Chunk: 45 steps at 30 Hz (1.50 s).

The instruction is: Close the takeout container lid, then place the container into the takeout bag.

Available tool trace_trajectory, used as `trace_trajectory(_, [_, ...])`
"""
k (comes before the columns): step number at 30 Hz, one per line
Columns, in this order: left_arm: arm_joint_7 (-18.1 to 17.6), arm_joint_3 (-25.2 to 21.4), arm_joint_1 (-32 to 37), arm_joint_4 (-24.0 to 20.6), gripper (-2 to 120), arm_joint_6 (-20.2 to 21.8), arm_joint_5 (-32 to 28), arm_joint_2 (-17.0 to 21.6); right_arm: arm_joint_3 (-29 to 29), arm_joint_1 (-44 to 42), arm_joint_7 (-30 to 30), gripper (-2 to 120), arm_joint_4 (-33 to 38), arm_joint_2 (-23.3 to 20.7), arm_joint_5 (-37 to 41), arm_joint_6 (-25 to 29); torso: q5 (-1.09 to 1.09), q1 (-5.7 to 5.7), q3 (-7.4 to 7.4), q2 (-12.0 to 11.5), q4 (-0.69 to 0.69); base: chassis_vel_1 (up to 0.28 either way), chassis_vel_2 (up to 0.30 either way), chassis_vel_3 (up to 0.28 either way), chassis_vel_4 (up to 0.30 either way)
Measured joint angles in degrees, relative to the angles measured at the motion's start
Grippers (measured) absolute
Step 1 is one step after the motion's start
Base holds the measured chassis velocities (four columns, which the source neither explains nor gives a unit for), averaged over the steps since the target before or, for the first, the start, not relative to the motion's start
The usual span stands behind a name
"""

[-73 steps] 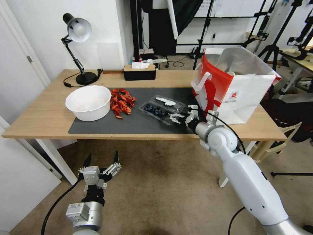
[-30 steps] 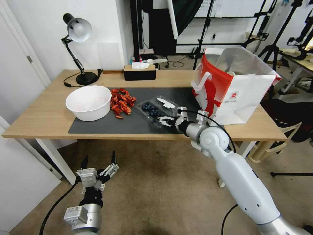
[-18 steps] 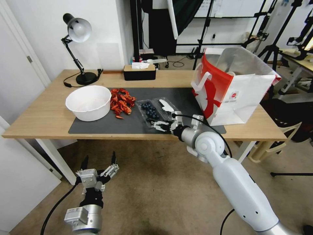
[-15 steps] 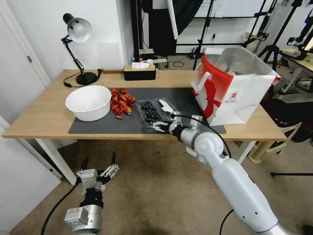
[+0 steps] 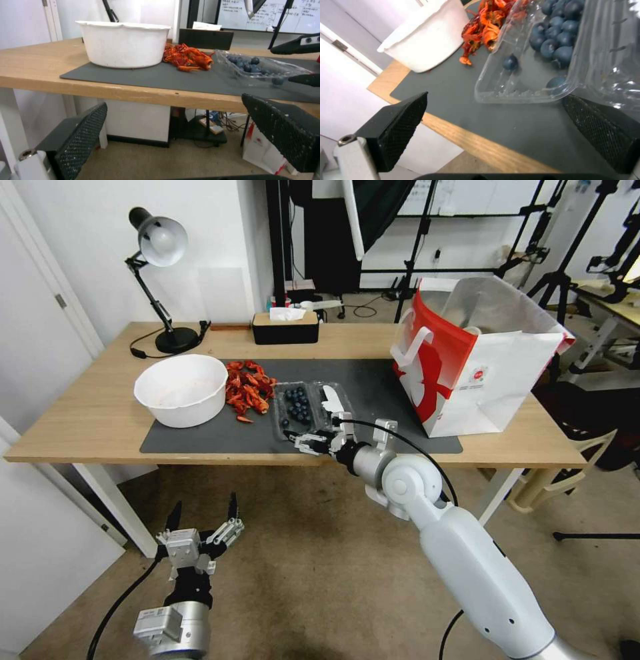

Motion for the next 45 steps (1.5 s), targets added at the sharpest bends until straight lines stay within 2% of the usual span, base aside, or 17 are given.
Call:
trace_trajectory(14, [0.0,0.1,-0.1,0.8,100,-0.3,0.1,-0.1,-0.9,-1.6,-0.2,100,1.3,1.0,0.0,0.3,0.0,0.0,0.0,0.0,0.0,0.0,0.0,0.0,0.0])
trace_trajectory(19, [0.2,0.0,-0.1,0.8,100,-0.6,0.1,-0.1,1.0,-6.6,-0.7,100,8.6,-0.6,-2.2,1.9,0.0,0.0,0.0,0.0,0.0,0.0,0.0,0.0,0.0])
trace_trajectory(21, [0.2,-0.1,-0.1,0.7,100,-0.9,0.1,0.0,3.6,-10.3,-2.5,100,12.3,-2.1,-10.5,6.3,0.01,0.0,0.0,0.0,0.0,0.0,0.0,0.0,0.0])
trace_trajectory(22, [0.2,-0.1,-0.1,0.7,100,-0.9,0.1,0.0,3.6,-10.3,-2.5,100,12.3,-2.1,-10.5,6.3,0.01,0.0,0.0,0.0,0.0,0.0,0.0,0.0,0.0])
trace_trajectory(25, [0.2,-0.4,-0.6,0.9,100,-1.1,-0.2,0.3,7.4,-16.2,-3.9,100,15.7,-4.0,-24.7,16.2,0.01,0.01,0.0,0.0,-0.01,0.0,0.0,0.0,0.0])
trace_trajectory(26, [0.2,-0.4,-0.6,0.9,100,-1.1,-0.2,0.3,7.4,-16.2,-3.9,100,15.7,-4.0,-24.7,16.2,0.01,0.01,0.0,0.0,-0.01,0.0,0.0,0.0,0.0])
trace_trajectory(30, [0.5,-0.6,-1.1,1.0,100,-1.1,-0.8,0.9,11.0,-24.7,-1.5,100,18.2,-4.7,-38.4,27.7,0.0,0.01,0.0,0.0,-0.01,0.0,0.0,0.0,0.0])
trace_trajectory(31, [0.5,-0.6,-1.1,1.0,100,-1.1,-0.8,0.9,11.0,-24.7,-1.5,100,18.2,-4.7,-38.4,27.7,0.0,0.01,0.0,0.0,-0.01,0.0,0.0,0.0,0.0])
trace_trajectory(34, [1.3,-0.4,-1.5,1.0,100,-0.9,-1.2,1.3,14.7,-31.8,0.5,100,19.3,-3.4,-44.2,35.3,0.0,0.01,-0.01,0.0,0.0,0.0,0.0,0.0,0.0])
trace_trajectory(35, [1.3,-0.4,-1.5,1.0,100,-0.9,-1.2,1.3,14.7,-31.8,0.5,100,19.3,-3.4,-44.2,35.3,0.0,0.01,-0.01,0.0,0.0,0.0,0.0,0.0,0.0])
trace_trajectory(38, [2.1,-0.2,-1.6,1.1,100,-0.9,-1.5,1.6,18.0,-37.7,1.3,100,19.4,-1.4,-46.5,41.0,0.01,0.01,-0.01,0.0,-0.01,0.0,0.0,0.0,0.0])
trace_trajectory(39, [2.1,-0.2,-1.6,1.1,100,-0.9,-1.5,1.6,18.0,-37.7,1.3,100,19.4,-1.4,-46.5,41.0,0.01,0.01,-0.01,0.0,-0.01,0.0,0.0,0.0,0.0])
trace_trajectory(42, [3.0,-0.2,-1.7,1.2,100,-1.0,-1.8,1.9,20.2,-44.0,1.3,100,18.2,1.2,-47.2,45.7,0.0,0.01,0.0,0.0,-0.01,0.0,0.0,0.0,0.0])
trace_trajectory(45, [3.4,-0.2,-1.7,1.2,100,-1.1,-1.9,2.2,20.8,-47.2,0.8,100,17.6,2.7,-47.3,47.4,0.0,0.01,-0.01,0.0,-0.02,0.0,0.0,0.0,0.0])
